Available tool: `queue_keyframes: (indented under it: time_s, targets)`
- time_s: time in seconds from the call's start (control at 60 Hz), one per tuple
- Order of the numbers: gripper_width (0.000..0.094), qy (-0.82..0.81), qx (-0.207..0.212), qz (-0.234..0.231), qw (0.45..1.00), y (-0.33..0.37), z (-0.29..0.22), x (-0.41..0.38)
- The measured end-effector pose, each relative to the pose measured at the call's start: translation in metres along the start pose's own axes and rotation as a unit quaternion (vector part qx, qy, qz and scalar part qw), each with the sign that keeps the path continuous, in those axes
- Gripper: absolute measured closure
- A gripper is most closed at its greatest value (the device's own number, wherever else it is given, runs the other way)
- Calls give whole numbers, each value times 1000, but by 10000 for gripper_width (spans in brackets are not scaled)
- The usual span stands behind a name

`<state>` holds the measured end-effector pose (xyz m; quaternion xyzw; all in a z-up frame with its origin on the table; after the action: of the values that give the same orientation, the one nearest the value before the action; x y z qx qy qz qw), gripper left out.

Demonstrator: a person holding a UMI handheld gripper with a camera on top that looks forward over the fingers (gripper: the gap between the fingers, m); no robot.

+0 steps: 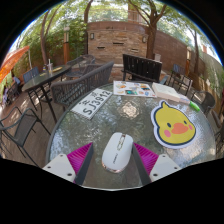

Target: Arrange mouse

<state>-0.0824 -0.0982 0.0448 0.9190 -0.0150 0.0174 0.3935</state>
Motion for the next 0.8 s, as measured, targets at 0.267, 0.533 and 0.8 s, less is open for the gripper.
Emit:
queue_keyframes:
  time_s: [0.267, 0.533, 0.8]
  targets:
    - [447, 28, 4, -16, 999, -9, -9, -13]
    - [589, 42, 4, -55, 998, 1, -23, -13]
    - [589, -2, 172, -125, 977, 100, -176, 56]
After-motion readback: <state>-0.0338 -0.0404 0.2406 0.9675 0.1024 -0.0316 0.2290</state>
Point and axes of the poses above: the point between the fingertips, and its own axes, seen from behind it with the camera up: x to the right, z down, y backward, against the way the camera looks, the point moved 9 cm from there along y, backward, against the way the camera looks, and after that the axes turned 4 degrees about -x, right-handed, at the moved point
